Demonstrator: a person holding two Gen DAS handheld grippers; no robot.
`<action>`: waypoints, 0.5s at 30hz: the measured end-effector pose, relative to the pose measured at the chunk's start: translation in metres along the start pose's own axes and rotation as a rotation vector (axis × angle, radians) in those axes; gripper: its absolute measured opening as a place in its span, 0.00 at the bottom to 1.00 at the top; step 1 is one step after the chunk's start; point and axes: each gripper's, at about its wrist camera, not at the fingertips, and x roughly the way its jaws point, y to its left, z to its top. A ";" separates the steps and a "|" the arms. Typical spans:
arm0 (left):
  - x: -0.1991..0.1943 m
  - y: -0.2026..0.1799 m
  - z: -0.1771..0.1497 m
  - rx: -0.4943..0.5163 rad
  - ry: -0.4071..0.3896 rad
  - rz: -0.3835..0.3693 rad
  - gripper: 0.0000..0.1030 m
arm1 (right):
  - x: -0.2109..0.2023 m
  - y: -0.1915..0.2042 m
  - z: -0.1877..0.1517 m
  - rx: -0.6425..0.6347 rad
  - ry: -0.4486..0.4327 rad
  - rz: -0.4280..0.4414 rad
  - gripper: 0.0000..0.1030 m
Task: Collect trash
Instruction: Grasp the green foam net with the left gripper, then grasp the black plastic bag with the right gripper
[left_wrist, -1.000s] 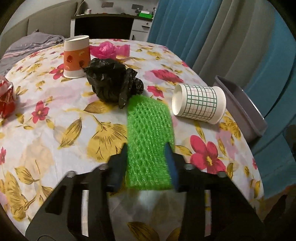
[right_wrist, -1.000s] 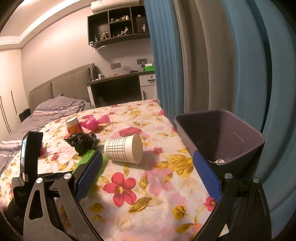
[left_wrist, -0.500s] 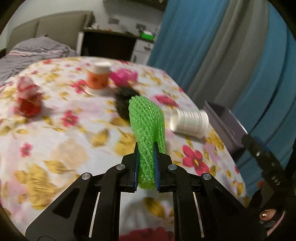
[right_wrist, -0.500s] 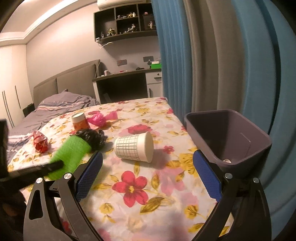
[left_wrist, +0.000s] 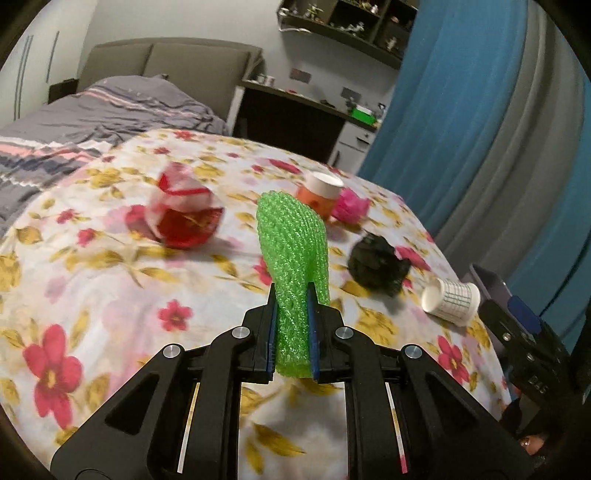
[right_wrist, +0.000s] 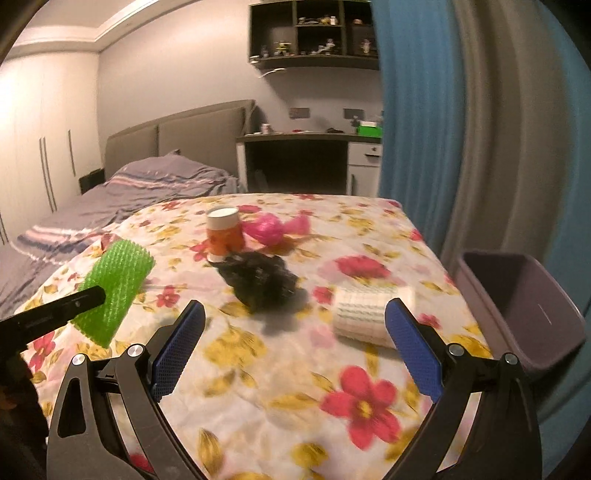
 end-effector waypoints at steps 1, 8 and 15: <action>-0.002 0.004 0.002 -0.007 -0.007 0.001 0.12 | 0.006 0.006 0.003 -0.009 -0.001 0.007 0.91; -0.019 0.028 0.011 -0.032 -0.051 0.014 0.12 | 0.055 0.029 0.014 -0.024 0.039 0.065 0.89; -0.022 0.038 0.011 -0.033 -0.064 0.017 0.12 | 0.109 0.034 0.020 0.013 0.145 0.040 0.77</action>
